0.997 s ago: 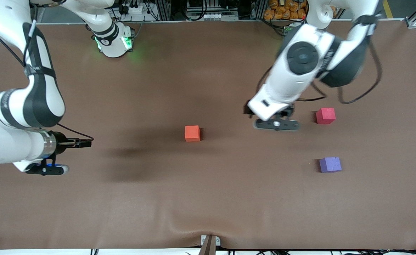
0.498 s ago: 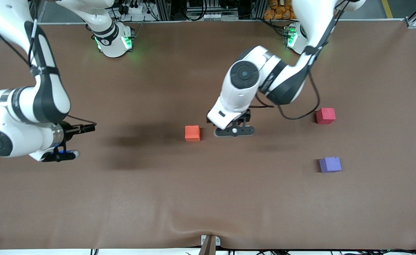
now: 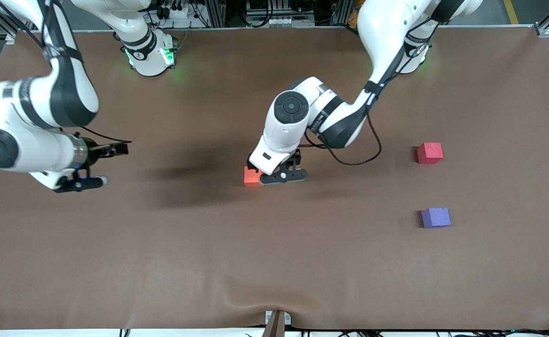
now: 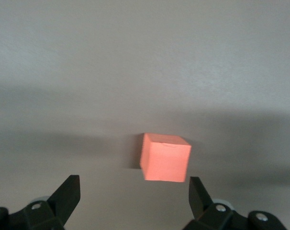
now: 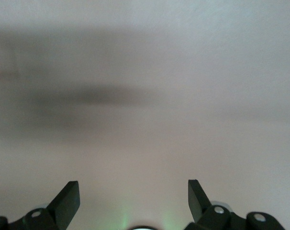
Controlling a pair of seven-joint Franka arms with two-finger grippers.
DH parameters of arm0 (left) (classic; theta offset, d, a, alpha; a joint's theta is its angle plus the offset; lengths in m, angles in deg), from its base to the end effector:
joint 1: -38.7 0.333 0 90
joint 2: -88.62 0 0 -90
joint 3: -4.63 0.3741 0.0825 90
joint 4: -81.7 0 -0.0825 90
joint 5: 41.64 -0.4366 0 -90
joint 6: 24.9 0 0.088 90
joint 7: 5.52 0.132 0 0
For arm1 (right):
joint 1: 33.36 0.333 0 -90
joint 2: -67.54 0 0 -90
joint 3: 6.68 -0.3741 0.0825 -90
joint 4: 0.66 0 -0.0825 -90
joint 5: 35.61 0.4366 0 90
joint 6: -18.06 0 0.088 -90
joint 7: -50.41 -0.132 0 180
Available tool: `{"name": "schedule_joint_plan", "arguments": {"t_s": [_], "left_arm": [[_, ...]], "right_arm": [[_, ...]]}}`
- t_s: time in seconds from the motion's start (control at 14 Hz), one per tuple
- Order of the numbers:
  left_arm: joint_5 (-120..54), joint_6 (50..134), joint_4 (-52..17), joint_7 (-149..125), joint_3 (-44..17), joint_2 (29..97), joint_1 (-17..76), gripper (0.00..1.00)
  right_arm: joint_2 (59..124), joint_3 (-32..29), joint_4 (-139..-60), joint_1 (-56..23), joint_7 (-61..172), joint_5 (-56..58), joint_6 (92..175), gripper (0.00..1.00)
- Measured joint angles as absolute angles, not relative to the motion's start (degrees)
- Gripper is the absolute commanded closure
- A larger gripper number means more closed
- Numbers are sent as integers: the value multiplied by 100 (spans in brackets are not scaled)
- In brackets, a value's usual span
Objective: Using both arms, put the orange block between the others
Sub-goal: 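Lower the left gripper and grasp the orange cube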
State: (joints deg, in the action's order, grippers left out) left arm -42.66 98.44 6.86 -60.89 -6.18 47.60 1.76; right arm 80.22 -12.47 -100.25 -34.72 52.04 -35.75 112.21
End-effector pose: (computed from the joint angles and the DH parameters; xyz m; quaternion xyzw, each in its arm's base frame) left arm 0.5941 -0.5954 0.3328 0.9921 0.0888 0.0033 0.0880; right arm 0.6388 0.0453 0.4386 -0.9861 -0.0530 0.1571 0.0061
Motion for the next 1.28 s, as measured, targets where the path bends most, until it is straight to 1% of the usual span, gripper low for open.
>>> {"name": "schedule_joint_plan", "arguments": {"t_s": [0.14, 0.28, 0.43, 0.57, 0.71, 0.93, 1.07, 1.28], "left_arm": [[-4266, 10033, 775, -6362, -515, 4565, -23, 0], [-4266, 10197, 888, -6446, -179, 4353, -374, 0], [-4266, 10439, 950, -6474, 75, 4170, -648, 0], [-4266, 10674, 973, -6477, 117, 4027, -714, 0], [-4266, 10789, 982, -6474, 120, 3924, -725, 0], [-4266, 10807, 991, -6268, 128, 3816, -757, 0], [-4266, 10872, 992, -6092, 131, 3742, -777, 0], [-4266, 11024, 994, -6061, 131, 3671, -809, 0]], "right_arm": [[7729, -1222, -10041, -3671, 5204, -3575, 11390, 0], [7404, -1210, -10004, -3829, 5206, -3575, 11291, 0], [7134, -1209, -9649, -3859, 5206, -3572, 10680, 0], [7004, -1216, -9078, -3859, 5206, -3566, 10007, 0], [6956, -1221, -8685, -3859, 5206, -3525, 9705, 0], [6964, -1212, -8481, -3866, 5208, -3407, 9717, 0], [6973, -1225, -8476, -3866, 5325, -3373, 9904, 0], [6990, -1204, -8477, -3925, 6092, -3373, 10087, 0]]}}
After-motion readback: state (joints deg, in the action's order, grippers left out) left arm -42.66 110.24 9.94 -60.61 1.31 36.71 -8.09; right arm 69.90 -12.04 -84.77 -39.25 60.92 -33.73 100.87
